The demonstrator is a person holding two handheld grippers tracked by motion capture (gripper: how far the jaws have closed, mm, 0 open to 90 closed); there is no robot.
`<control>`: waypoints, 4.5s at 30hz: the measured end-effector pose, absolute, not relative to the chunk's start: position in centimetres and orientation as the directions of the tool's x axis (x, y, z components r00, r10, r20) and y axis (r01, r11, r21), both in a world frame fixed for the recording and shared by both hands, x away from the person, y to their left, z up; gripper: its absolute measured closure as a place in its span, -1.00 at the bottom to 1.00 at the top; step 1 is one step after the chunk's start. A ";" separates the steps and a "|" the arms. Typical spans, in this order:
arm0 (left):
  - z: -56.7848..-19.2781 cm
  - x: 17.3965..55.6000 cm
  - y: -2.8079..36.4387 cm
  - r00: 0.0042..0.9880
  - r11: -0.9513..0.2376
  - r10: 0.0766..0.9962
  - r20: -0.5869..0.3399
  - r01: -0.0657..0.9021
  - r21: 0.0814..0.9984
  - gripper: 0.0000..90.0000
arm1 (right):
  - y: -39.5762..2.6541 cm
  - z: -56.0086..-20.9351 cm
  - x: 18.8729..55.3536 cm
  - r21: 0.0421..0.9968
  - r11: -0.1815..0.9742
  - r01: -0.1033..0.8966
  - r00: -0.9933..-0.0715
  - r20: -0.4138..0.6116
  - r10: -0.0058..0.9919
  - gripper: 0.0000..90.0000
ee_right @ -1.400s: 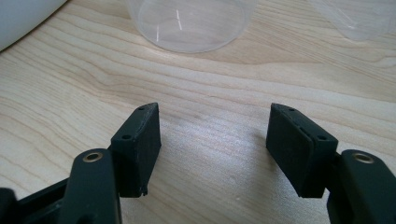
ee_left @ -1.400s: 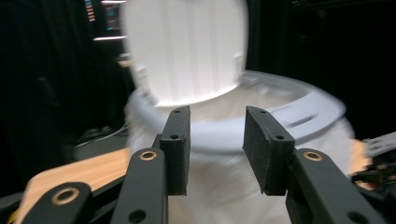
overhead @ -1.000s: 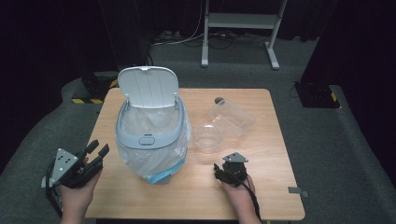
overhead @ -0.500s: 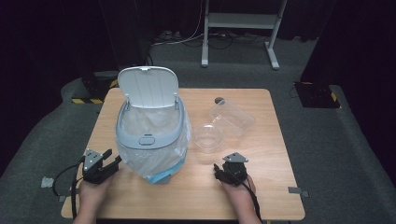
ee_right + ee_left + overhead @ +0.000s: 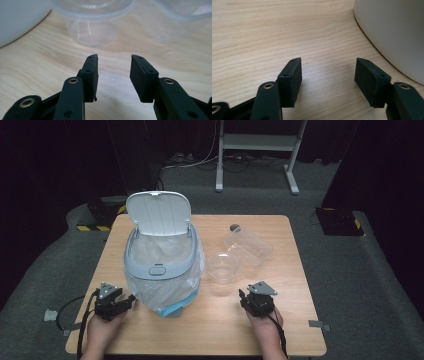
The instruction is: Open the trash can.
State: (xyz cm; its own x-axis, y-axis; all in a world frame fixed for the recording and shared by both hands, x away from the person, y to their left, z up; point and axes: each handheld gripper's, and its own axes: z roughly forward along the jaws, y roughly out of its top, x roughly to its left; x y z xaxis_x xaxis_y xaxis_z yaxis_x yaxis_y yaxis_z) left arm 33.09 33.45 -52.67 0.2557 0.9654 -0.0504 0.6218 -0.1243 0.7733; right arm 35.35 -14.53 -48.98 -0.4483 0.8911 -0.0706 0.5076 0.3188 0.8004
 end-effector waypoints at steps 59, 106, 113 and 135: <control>-52.8 32.9 32.5 0.326 -0.217 0.945 0.004 0.621 0.753 -0.31 | -18.2 -47.7 46.3 0.829 0.276 0.487 -0.331 -0.117 0.936 0.50; -52.8 32.8 32.5 0.323 -0.215 0.947 0.004 0.622 0.753 -0.31 | -17.8 -47.7 45.9 0.858 0.172 0.484 -0.274 -0.038 0.961 0.13; -52.8 32.8 32.5 0.319 -0.210 0.948 0.001 0.622 0.754 -0.31 | -17.5 -47.6 48.7 0.857 0.089 0.507 -0.205 0.019 0.979 -0.08; -52.9 32.7 32.4 0.321 -0.210 0.947 0.001 0.618 0.757 -0.30 | -15.9 -49.5 44.5 0.853 0.202 0.481 -0.256 -0.084 0.963 -0.14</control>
